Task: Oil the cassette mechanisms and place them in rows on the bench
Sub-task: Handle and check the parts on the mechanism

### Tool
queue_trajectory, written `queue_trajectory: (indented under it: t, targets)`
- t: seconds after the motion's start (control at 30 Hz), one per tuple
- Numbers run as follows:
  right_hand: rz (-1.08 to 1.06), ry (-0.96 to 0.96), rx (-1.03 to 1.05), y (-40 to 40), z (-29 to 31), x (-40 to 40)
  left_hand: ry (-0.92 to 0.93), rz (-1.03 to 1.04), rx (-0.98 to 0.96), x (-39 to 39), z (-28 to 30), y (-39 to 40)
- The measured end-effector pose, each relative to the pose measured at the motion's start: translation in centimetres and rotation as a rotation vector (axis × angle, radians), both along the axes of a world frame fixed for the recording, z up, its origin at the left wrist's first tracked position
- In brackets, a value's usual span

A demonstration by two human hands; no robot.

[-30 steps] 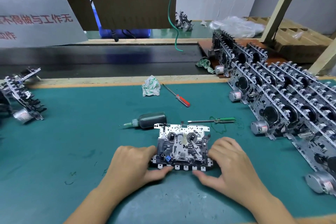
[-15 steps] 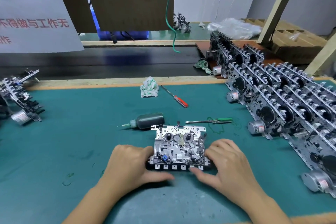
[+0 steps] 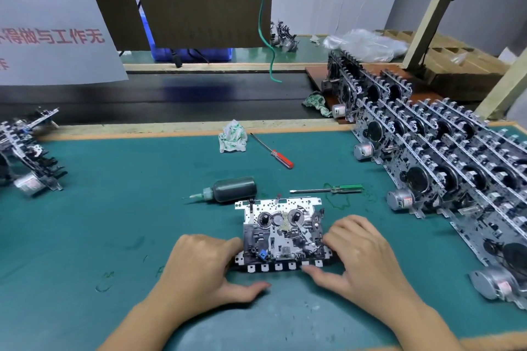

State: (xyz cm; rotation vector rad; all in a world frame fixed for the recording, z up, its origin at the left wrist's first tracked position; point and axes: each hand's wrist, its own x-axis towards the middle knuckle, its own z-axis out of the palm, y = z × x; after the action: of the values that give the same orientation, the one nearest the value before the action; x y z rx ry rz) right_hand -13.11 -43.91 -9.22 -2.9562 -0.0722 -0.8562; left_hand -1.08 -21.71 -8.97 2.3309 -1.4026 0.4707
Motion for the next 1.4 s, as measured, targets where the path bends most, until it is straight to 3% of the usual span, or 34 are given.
queue_trajectory:
  t: [0.17,0.4,0.6,1.0,1.27,1.4]
  targets:
    - [0.048,0.028,0.089,0.1,0.0,0.1,-0.024,0.118,-0.044,-0.2,-0.1,-0.4]
    - [0.006,0.011,0.060,0.4,0.0,-0.1,0.002,0.064,-0.049,-0.5,0.0,-0.5]
    - [0.031,0.024,0.122,0.5,0.1,-0.1,0.031,0.216,-0.067,-1.2,-0.2,-1.3]
    - [-0.111,-0.020,0.093,1.2,-0.1,0.1,0.111,0.033,-0.038,-0.7,0.0,-0.7]
    - [0.016,0.035,0.023,0.8,0.0,-0.1,0.136,0.191,-0.078,-0.7,0.0,-0.8]
    - [-0.032,0.091,0.128,0.7,0.9,0.1,0.172,0.276,-0.074,-0.8,0.0,-1.1]
